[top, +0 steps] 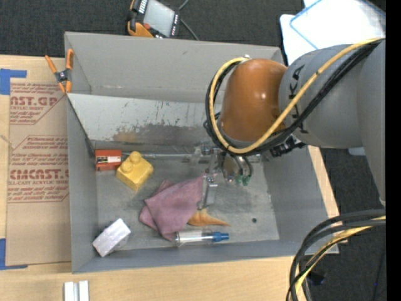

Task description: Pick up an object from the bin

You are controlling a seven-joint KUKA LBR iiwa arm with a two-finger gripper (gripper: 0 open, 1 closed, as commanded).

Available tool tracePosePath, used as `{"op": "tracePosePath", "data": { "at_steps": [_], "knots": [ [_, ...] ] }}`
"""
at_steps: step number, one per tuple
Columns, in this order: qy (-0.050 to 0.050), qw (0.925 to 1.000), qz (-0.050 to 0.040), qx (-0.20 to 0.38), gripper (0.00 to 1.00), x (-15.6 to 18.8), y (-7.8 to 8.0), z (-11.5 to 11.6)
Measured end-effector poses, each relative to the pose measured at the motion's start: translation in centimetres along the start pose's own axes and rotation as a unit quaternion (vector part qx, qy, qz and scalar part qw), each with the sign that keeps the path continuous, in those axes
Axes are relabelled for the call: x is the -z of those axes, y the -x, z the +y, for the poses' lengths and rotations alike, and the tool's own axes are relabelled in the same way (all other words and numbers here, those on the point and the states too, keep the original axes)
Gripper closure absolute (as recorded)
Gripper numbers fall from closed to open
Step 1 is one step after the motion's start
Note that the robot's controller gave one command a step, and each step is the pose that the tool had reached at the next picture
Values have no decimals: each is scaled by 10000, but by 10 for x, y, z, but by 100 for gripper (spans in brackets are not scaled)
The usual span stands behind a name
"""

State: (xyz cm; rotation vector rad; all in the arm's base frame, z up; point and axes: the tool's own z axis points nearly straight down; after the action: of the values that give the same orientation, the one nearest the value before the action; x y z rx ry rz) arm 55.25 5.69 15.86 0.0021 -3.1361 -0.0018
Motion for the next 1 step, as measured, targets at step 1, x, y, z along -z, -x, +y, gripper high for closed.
{"op": "tracePosePath", "data": {
  "at_steps": [1],
  "knots": [
    [2, 10000, -34, -4, 0, 3, 2, 0]
  ]
}}
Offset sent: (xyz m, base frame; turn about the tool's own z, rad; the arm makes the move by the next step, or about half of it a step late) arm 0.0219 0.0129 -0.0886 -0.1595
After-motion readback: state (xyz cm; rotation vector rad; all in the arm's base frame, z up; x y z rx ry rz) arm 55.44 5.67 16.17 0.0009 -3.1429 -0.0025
